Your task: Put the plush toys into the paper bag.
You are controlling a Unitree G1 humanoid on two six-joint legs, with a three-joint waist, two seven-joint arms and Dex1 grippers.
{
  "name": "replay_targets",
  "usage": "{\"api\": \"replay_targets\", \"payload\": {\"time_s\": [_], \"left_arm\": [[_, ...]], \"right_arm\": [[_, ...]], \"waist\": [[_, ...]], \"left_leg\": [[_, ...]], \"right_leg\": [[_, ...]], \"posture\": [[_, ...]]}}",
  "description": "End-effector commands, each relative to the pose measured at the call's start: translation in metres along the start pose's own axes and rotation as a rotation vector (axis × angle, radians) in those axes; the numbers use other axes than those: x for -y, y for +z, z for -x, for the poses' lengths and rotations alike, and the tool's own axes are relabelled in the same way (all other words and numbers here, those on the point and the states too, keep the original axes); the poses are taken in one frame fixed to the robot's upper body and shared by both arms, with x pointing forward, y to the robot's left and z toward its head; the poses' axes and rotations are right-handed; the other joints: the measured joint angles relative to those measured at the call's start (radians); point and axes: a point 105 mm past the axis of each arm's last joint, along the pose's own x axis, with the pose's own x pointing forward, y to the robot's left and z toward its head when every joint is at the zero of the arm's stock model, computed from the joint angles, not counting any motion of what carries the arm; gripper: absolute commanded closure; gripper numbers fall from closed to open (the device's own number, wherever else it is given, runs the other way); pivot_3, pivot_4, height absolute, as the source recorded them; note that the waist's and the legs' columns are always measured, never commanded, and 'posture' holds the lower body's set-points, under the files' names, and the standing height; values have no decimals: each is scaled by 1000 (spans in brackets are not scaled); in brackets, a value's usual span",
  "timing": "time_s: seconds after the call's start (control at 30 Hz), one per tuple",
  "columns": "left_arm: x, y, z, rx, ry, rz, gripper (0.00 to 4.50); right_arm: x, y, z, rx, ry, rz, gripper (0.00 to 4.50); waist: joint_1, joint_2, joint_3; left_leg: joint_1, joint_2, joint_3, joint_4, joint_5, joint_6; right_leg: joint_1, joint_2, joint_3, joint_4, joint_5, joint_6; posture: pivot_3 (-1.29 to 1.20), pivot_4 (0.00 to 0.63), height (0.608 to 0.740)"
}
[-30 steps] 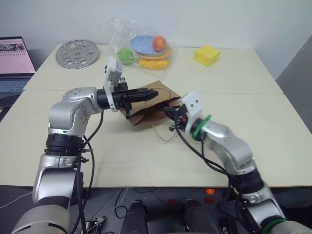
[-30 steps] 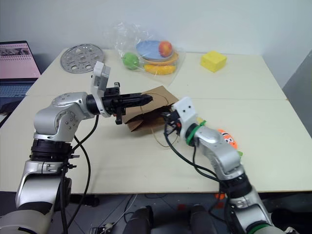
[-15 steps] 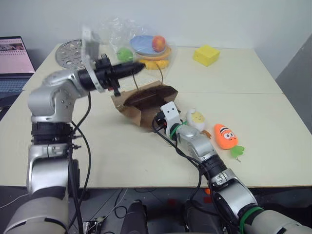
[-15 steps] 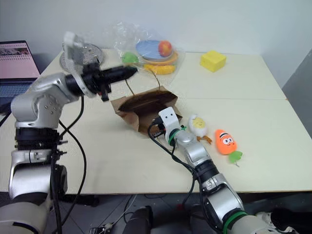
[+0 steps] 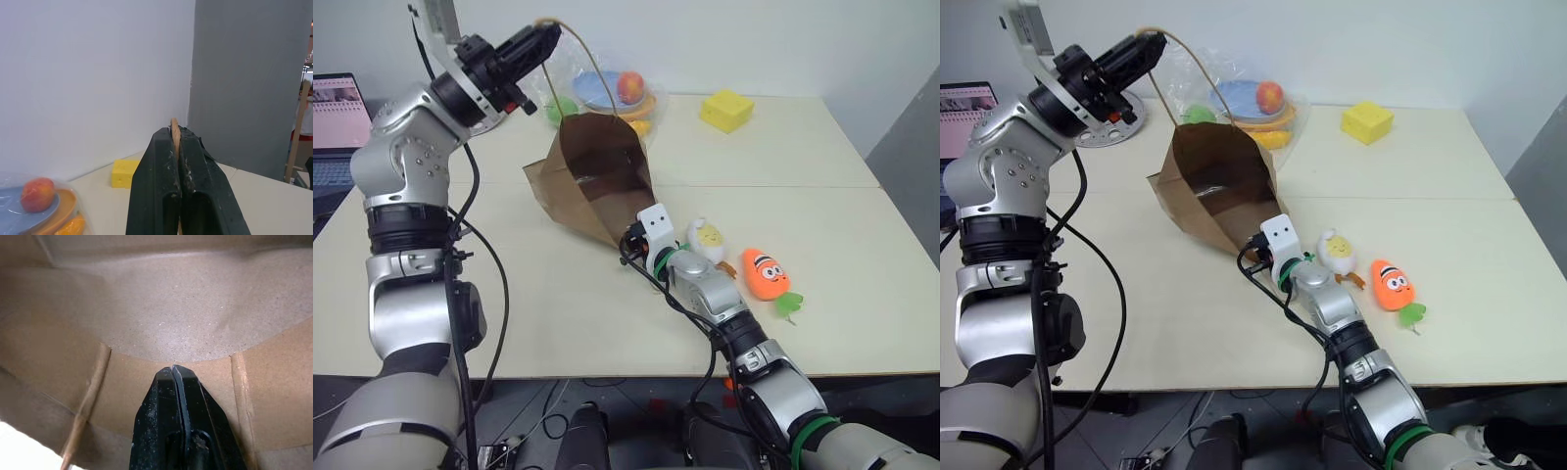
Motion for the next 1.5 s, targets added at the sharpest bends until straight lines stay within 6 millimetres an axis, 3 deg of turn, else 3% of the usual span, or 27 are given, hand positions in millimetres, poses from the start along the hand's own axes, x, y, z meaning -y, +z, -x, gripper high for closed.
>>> {"api": "replay_targets", "payload": {"time_s": [0.03,0.1,0.17,0.3,0.47,0.57,0.7,0.77,0.87,1.17,1.27,1.5], "left_arm": [[11,0,0,-10,-42,-51,4500],[15,-7,0,-26,-58,-45,4500],[18,-12,0,-41,-72,-55,4500],[20,-17,0,-65,-87,-64,4500],[21,-17,2,-75,-106,-60,4500],[24,-19,4,-95,-131,-60,4500],[25,-18,7,-108,-149,-66,4500],[25,-17,7,-113,-153,-68,4500],[25,-17,7,-120,-159,-71,4500],[25,-18,8,-134,-163,-74,4500],[26,-17,9,-137,-162,-75,4500],[27,-17,12,-137,-159,-77,4500]], "right_arm": [[-6,41,10,156,71,-6,4482],[-17,59,19,217,139,-2,4482],[-22,72,27,264,189,-38,4121],[-23,95,51,322,219,-3,2813],[-4,133,101,421,182,47,999],[32,125,124,387,-1,94,39],[68,85,137,196,-218,170,39],[77,66,141,122,-270,163,39],[76,37,137,12,-276,153,39],[63,8,123,-75,-233,110,39],[69,6,124,-81,-260,124,595],[74,0,125,-97,-262,150,3165]], "waist": [[1,0,0],[1,0,0],[1,0,0],[2,0,0],[12,0,0],[12,0,0],[10,0,0],[10,0,0],[3,0,0],[2,0,0],[4,0,0],[6,0,0]], "left_leg": [[0,0,0,0,0,0],[-1,0,0,0,0,0],[-1,0,0,0,0,0],[-1,0,-1,0,0,0],[-2,0,-1,0,0,0],[-1,0,-1,0,0,0],[-1,0,0,0,0,0],[-2,0,0,0,0,0],[-1,0,1,0,0,0],[-2,0,1,0,0,0],[-2,0,1,0,0,0],[-2,0,1,0,0,0]], "right_leg": [[0,0,0,0,0,0],[0,0,0,0,0,0],[-1,0,-1,0,0,0],[-1,0,-1,0,0,0],[-1,0,-1,-1,0,0],[-1,0,-1,-1,0,0],[-1,0,0,-1,0,0],[-1,0,0,-1,0,0],[-2,0,1,-1,0,0],[-2,0,2,-1,-1,2],[-2,0,2,-1,-1,2],[-2,0,2,-1,-2,3]], "posture": [[0,150,740],[0,150,740],[0,150,740],[0,150,740],[0,150,740],[0,150,740],[0,150,740],[0,150,740],[0,150,740],[0,150,740],[0,150,740],[0,150,740]]}}
